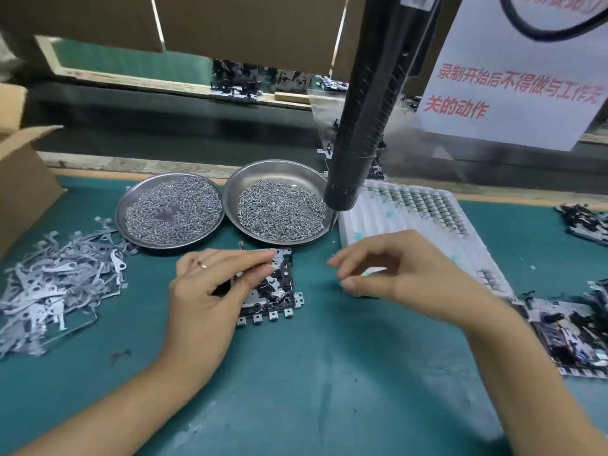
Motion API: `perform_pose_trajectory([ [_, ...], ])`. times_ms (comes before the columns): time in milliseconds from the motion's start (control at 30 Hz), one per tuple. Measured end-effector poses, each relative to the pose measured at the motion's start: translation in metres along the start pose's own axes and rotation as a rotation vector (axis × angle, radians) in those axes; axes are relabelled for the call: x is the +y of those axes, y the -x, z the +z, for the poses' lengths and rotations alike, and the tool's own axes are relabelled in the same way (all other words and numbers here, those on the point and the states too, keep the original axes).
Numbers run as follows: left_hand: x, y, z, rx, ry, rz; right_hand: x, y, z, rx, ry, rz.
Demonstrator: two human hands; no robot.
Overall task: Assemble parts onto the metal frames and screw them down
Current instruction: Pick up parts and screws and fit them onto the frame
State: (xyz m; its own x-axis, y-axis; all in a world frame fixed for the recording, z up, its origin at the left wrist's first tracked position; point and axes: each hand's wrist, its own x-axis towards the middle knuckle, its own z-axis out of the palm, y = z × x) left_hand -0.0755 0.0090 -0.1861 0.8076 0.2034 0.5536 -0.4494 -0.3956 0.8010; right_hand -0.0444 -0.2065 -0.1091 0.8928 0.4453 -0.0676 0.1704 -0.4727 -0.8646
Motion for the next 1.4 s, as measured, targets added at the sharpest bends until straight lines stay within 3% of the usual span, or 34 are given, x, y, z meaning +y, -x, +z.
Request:
perform_pose_trajectory([
  [167, 0.003, -0.001, -0.002, -0.020, -0.027, -0.008, 0.003, -0.026, 0.065, 0.115, -0.298, -0.048],
  [267, 0.002, -0.002, -0.003, -0.002, 0.021, -0.109, 0.009, -0.028, 0.073, 0.201, -0.500, -0.042],
  [433, 0.003, -0.001, -0.003, -0.013, -0.042, -0.085, 0.011, -0.027, 0.072, 0.261, -0.581, -0.042],
  [900, 0.005, -0.001, -0.001, -0.033, -0.061, -0.088, 0.016, -0.026, 0.076, 0.223, -0.504, -0.096],
  [1200, 0.006, -0.004, -0.009, -0.057, -0.142, -0.033, 0.020, -0.024, 0.079, 0.212, -0.311, -0.258],
  [1400, 0.003, -0.006, -0.021, -0.157, -0.236, -0.007, 0.021, -0.026, 0.086, 0.278, -0.108, -0.404],
])
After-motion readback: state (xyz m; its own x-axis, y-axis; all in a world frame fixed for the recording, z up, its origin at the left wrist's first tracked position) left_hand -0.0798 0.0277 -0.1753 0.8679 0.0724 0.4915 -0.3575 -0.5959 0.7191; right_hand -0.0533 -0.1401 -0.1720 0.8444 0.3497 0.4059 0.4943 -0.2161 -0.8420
